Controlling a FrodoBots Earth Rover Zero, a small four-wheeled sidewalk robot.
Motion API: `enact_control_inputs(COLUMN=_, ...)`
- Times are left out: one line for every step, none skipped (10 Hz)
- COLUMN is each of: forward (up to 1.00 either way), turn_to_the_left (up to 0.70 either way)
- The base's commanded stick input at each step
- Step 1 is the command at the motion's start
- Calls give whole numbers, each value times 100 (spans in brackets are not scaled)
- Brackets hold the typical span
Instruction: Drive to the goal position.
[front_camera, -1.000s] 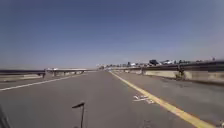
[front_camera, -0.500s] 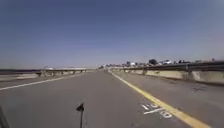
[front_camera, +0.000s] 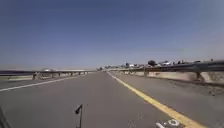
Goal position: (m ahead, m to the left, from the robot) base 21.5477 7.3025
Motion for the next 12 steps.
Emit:
enact_control_inputs(forward=100, turn_to_the_left=0)
enact_control_inputs(forward=100, turn_to_the_left=0)
enact_control_inputs(forward=100, turn_to_the_left=0)
enact_control_inputs(forward=100, turn_to_the_left=0)
enact_control_inputs(forward=100, turn_to_the_left=0)
enact_control_inputs(forward=100, turn_to_the_left=0)
enact_control_inputs(forward=100, turn_to_the_left=0)
enact_control_inputs(forward=100, turn_to_the_left=0)
enact_control_inputs(forward=100, turn_to_the_left=0)
enact_control_inputs(forward=100, turn_to_the_left=2)
enact_control_inputs(forward=100, turn_to_the_left=3)
enact_control_inputs(forward=100, turn_to_the_left=39)
